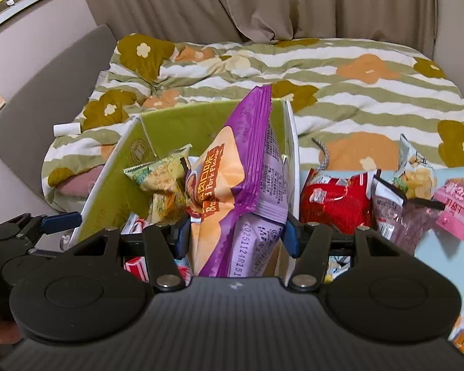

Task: Organize snacks
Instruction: 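Open both tools to drop the bags into the cardboard box, then move both tools back over the snack tray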

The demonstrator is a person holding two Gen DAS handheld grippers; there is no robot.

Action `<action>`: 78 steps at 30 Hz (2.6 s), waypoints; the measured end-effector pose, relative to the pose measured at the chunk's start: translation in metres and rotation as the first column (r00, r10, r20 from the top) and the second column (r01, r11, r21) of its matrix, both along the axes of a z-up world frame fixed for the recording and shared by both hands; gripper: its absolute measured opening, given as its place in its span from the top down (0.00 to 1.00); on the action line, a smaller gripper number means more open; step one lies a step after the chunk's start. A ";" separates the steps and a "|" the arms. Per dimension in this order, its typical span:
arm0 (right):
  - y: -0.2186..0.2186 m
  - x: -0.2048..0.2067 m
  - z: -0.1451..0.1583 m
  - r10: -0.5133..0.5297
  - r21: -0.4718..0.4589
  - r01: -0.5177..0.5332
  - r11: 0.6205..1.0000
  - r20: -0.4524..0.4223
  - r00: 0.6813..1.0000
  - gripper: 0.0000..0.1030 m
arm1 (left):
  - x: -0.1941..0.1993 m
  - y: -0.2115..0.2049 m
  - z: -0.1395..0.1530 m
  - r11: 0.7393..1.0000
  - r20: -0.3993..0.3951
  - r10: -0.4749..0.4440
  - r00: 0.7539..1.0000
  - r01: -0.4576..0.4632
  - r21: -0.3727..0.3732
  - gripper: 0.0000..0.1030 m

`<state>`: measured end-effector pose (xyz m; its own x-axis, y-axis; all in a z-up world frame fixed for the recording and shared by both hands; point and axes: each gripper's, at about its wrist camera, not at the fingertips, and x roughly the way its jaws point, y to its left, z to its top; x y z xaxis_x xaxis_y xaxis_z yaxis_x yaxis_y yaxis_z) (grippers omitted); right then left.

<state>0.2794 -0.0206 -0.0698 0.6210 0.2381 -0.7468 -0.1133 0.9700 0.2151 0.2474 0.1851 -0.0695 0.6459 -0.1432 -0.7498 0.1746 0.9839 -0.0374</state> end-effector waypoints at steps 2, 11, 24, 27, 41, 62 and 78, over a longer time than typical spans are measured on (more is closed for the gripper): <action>0.002 -0.001 0.000 0.003 0.004 -0.002 1.000 -0.008 1.000 0.30 | -0.004 0.005 0.004 1.000 0.003 0.020 1.000 -0.020 -0.016 0.00; 0.000 0.003 -0.004 0.033 0.066 -0.031 0.997 -0.019 0.999 0.28 | -0.023 0.008 0.012 0.994 0.012 0.106 0.994 -0.105 -0.022 0.00; 0.001 0.019 -0.022 0.046 0.089 -0.043 0.995 -0.035 0.998 0.00 | -0.019 0.011 0.011 0.985 0.002 0.173 0.985 -0.173 -0.023 0.00; 0.000 0.018 -0.020 0.048 0.067 -0.047 0.997 -0.012 0.999 0.00 | -0.020 0.011 0.009 0.983 -0.001 0.180 0.984 -0.180 -0.024 0.00; -0.008 -0.006 0.003 0.054 0.050 -0.056 0.997 0.044 0.998 0.00 | -0.037 0.009 0.034 0.985 0.061 0.172 0.983 -0.171 -0.022 0.00; -0.088 -0.113 0.054 -0.208 -0.072 0.223 0.972 0.178 0.962 0.00 | -0.078 -0.068 0.067 0.988 0.122 -0.126 0.985 0.136 -0.072 0.00; -0.243 -0.171 0.029 -0.336 -0.153 0.350 0.924 0.114 0.935 0.00 | -0.110 -0.233 0.033 0.951 0.019 -0.296 0.955 0.296 -0.093 0.00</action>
<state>0.1088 -0.2633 -0.0405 0.7043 -0.1253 -0.6987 0.2223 0.9737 0.0495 0.1371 -0.0479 -0.0361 0.5674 -0.3981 -0.7208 0.4578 0.8801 -0.1257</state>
